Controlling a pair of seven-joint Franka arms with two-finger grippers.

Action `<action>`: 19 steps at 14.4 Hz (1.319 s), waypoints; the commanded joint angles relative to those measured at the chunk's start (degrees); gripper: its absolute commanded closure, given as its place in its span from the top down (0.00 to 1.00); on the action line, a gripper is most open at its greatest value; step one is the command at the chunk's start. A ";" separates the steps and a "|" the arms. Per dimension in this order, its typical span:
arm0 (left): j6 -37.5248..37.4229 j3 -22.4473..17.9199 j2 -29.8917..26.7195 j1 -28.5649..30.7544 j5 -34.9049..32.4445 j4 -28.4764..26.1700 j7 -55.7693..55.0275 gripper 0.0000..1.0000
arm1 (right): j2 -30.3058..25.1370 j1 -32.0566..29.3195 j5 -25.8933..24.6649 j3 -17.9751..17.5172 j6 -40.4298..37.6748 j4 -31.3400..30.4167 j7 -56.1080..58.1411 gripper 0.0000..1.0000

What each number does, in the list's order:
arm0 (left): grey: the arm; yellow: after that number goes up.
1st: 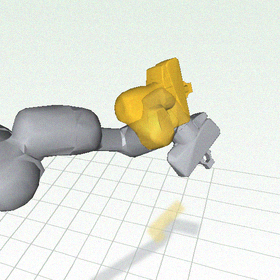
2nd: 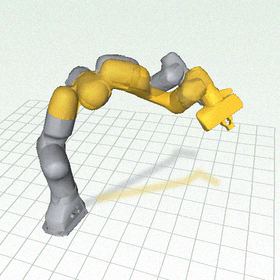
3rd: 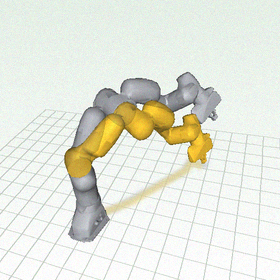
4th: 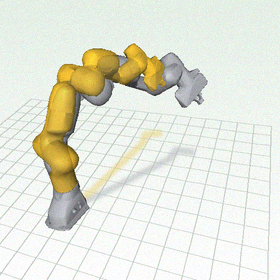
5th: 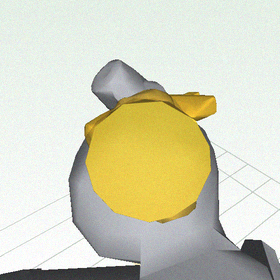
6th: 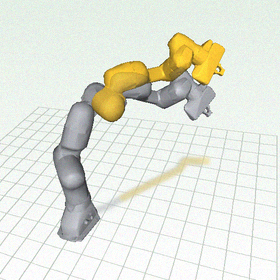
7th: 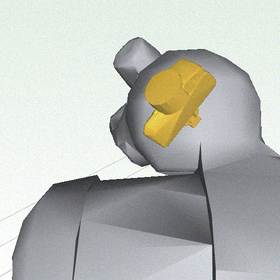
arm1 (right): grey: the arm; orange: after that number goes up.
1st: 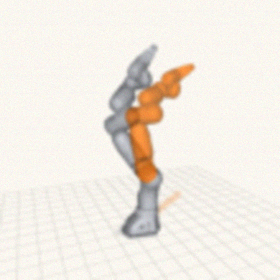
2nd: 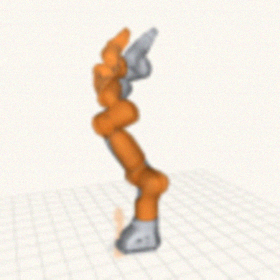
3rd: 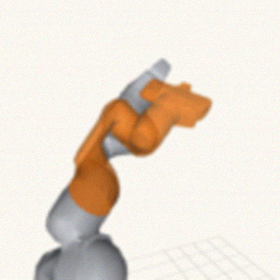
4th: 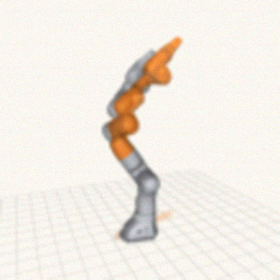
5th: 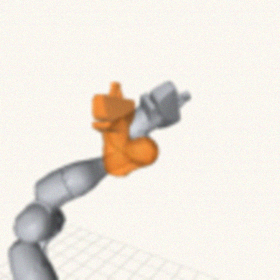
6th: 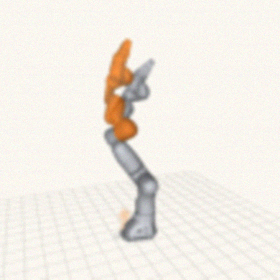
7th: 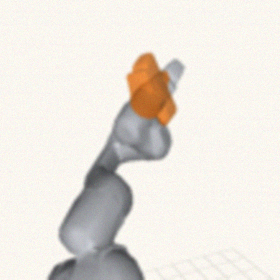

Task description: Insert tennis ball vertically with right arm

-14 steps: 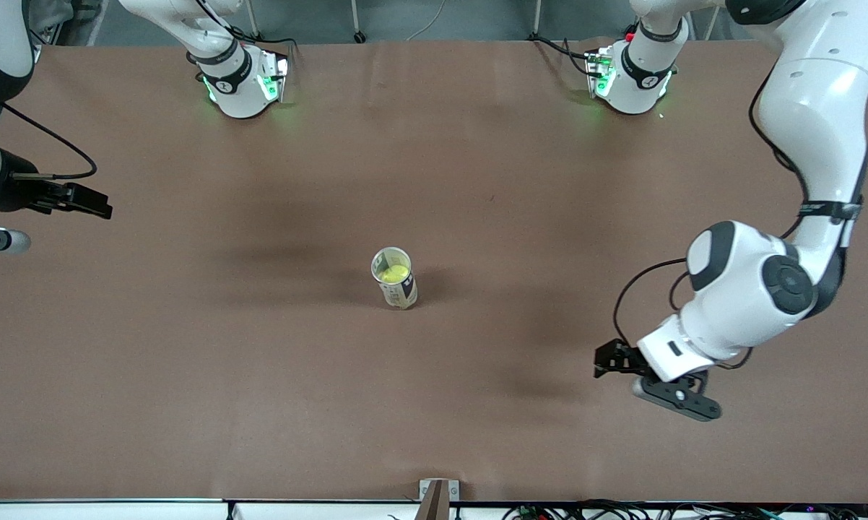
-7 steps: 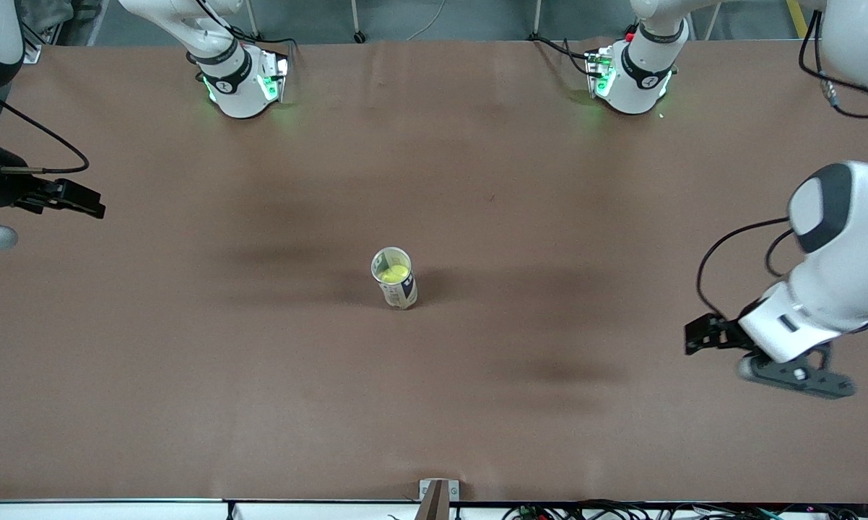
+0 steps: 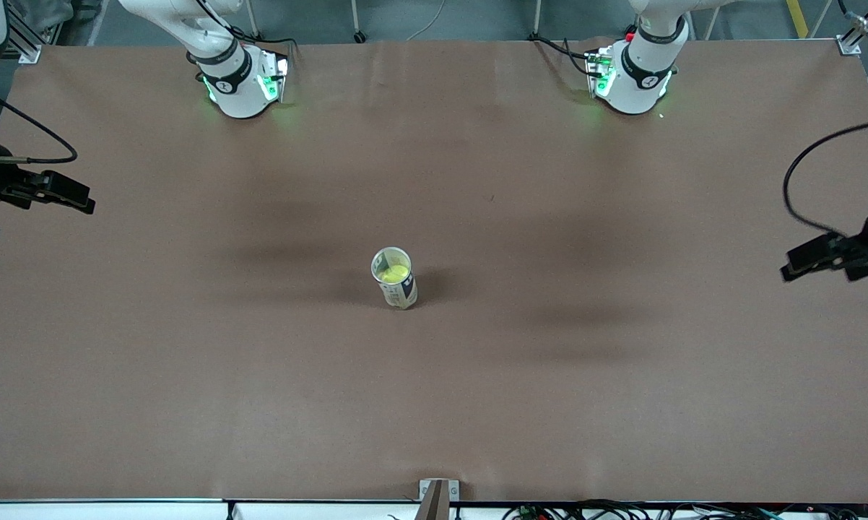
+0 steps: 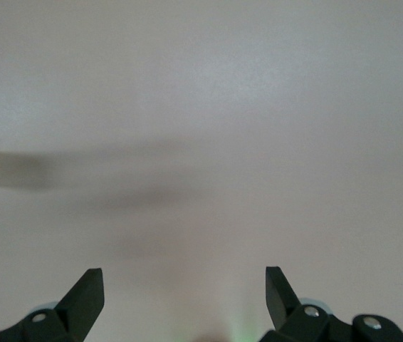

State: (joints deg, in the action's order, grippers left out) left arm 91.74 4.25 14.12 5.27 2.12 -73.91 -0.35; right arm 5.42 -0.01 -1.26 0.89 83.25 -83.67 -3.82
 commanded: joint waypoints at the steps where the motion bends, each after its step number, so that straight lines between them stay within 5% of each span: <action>1: -3.04 -6.51 -4.71 -5.96 1.04 -2.38 0.78 1.00 | 0.30 0.71 0.03 0.43 -1.59 0.53 0.30 1.00; 9: -10.26 -9.17 -10.69 -9.57 1.04 -4.84 0.98 1.00 | -1.28 0.89 1.26 0.51 -4.59 -1.14 0.48 1.00; 14: -10.53 -9.52 -13.77 -10.90 1.04 -7.12 -0.70 1.00 | -9.71 0.98 2.05 0.34 -0.64 -8.51 0.66 1.00; 19: -7.55 -7.50 -16.23 -10.81 0.95 -12.38 -2.29 1.00 | -11.57 0.80 2.05 0.69 -0.72 -7.91 0.66 1.00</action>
State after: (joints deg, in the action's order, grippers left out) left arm 81.77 -3.84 0.84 -5.25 2.43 -81.47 -1.78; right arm -4.45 0.41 -0.13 0.86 81.06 -89.42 -3.73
